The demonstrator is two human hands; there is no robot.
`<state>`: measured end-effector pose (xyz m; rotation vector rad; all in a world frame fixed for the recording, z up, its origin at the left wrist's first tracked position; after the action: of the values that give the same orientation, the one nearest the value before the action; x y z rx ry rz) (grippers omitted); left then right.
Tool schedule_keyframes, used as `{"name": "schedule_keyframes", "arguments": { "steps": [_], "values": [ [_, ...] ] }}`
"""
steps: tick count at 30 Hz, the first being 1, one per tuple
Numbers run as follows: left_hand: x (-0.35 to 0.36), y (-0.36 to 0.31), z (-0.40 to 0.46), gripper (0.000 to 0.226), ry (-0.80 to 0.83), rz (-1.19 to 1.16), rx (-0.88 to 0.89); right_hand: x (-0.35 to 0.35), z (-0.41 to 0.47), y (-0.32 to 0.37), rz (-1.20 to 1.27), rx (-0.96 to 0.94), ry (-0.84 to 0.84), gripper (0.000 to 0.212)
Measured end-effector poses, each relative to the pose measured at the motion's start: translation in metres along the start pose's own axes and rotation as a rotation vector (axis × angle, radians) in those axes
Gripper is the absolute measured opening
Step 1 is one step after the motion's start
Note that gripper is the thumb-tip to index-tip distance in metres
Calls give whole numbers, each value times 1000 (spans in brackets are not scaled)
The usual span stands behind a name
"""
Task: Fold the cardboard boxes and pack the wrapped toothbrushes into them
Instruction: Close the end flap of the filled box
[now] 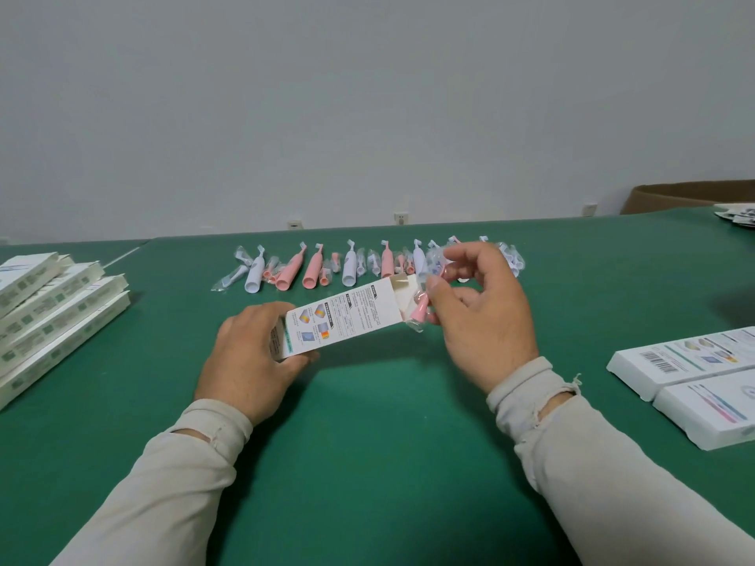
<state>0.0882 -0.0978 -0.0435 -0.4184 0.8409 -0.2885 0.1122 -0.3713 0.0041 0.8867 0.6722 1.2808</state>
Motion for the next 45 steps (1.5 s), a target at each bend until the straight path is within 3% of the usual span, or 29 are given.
{"name": "schedule_keyframes", "arguments": {
  "steps": [6, 23, 28, 32, 37, 45],
  "values": [
    [5, -7, -2, 52, 38, -20, 36, -20, 5, -1, -36, -54, -203, 33],
    [4, -4, -1, 51, 24, -35, 17, -20, 11, 0, 92, 8, -149, 16],
    [4, -3, -1, 51, 28, -36, 11, -10, 8, 7, -8, -71, -40, 49],
    [4, -5, -1, 51, 31, -38, 20, -7, 3, 4, -147, -102, -54, 35],
    [4, -5, -2, 52, 29, -38, 24, -16, 0, 5, -194, -131, -135, 36],
    [5, -6, -1, 52, 31, -43, 41, -17, 1, -10, -350, -61, -162, 17]
  ]
}}
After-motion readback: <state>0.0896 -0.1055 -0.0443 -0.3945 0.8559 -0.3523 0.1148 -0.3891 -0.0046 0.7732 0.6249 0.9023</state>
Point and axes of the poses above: each hand's wrist, its own z-axis towards the middle knuckle, its own x-axis out of the palm, y = z × x, the point moved 9 cm from there along z, towards the middle knuckle, and after that the axes turned 7 degrees about -y, right-handed, at the moved point
